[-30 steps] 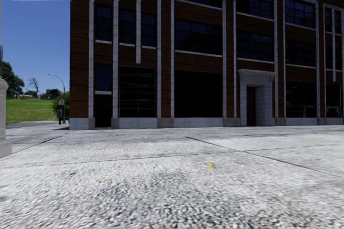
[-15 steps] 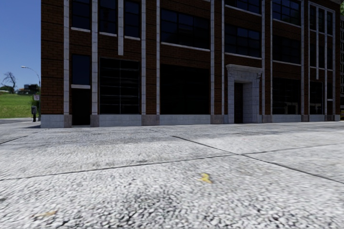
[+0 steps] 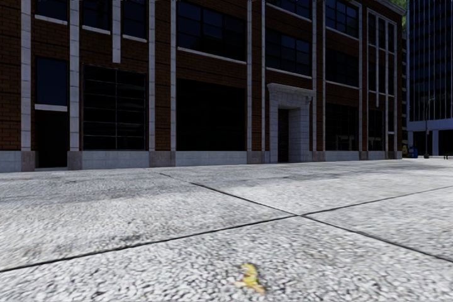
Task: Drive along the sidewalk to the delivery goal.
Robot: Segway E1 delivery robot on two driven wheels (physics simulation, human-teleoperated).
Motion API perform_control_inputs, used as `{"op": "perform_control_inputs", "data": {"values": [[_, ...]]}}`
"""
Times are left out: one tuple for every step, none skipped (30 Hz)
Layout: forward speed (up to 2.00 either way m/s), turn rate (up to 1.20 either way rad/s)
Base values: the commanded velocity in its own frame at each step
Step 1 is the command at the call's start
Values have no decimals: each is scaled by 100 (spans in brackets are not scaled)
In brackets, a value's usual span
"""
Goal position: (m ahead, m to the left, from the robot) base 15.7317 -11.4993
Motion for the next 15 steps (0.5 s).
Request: {"op": "perform_control_inputs", "data": {"values": [[200, -38], [200, -38], [200, -38], [200, -38], [200, -38], [200, -38], [200, -38], [200, -38], [200, -38], [200, -38], [200, -38], [200, -38], [200, -38], [200, -38], [200, -38]]}}
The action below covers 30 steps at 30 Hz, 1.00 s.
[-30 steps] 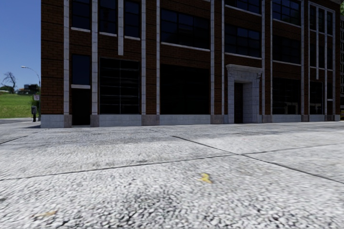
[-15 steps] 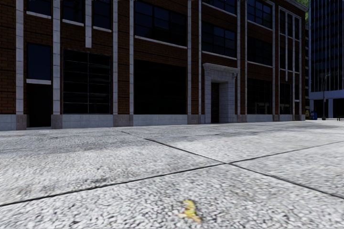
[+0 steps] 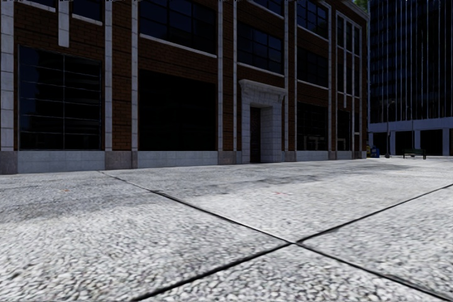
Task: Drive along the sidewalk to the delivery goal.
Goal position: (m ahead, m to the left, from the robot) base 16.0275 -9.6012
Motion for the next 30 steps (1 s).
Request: {"op": "perform_control_inputs", "data": {"values": [[200, -38], [200, -38], [200, -38], [200, -38], [200, -38], [200, -38], [200, -38], [200, -38], [200, -38], [200, -38], [200, -38], [200, -38], [200, -38], [200, -38], [200, -38], [200, -38], [200, -38], [200, -38], [200, -38], [200, -38], [200, -38], [200, -38], [200, -38], [200, -38], [200, -38], [200, -38], [200, -38], [200, -38], [200, -38], [200, -38]]}}
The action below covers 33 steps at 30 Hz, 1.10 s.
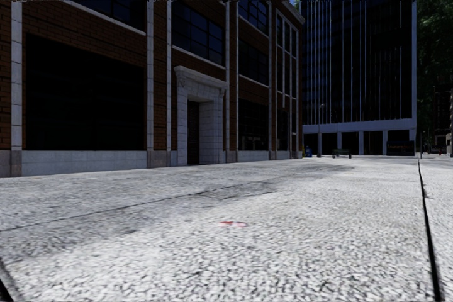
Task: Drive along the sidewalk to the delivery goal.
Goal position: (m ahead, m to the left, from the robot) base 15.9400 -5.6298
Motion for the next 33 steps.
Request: {"op": "perform_control_inputs", "data": {"values": [[200, -38], [200, -38], [200, -38], [200, -38], [200, -38], [200, -38], [200, -38], [200, -38], [200, -38], [200, -38], [200, -38], [200, -38], [200, -38], [200, -38], [200, -38], [200, -38], [200, -38], [200, -38], [200, -38], [200, -38], [200, -38], [200, -36], [200, 0], [200, 0], [200, 0], [200, 0], [200, 0], [200, 0], [200, 0], [200, 0], [200, 0], [200, 0], [200, 0]]}}
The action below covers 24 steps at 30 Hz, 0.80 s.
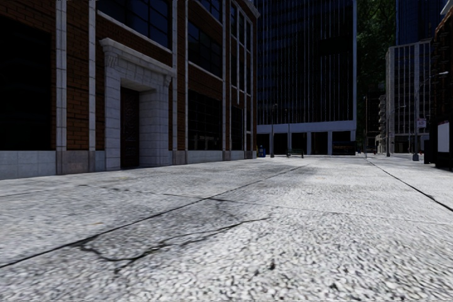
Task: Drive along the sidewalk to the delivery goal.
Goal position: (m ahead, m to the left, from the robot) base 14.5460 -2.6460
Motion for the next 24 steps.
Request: {"op": "perform_control_inputs", "data": {"values": [[200, 0], [200, 0], [200, 0], [200, 0], [200, 0], [200, 0], [200, 0], [200, 0], [200, 0], [200, 0], [200, 0], [200, 0], [200, 0], [200, 0], [200, 0], [200, 0], [200, 0], [200, 0], [200, 0], [200, 0], [200, 0], [200, 0], [200, 0], [200, 0]]}}
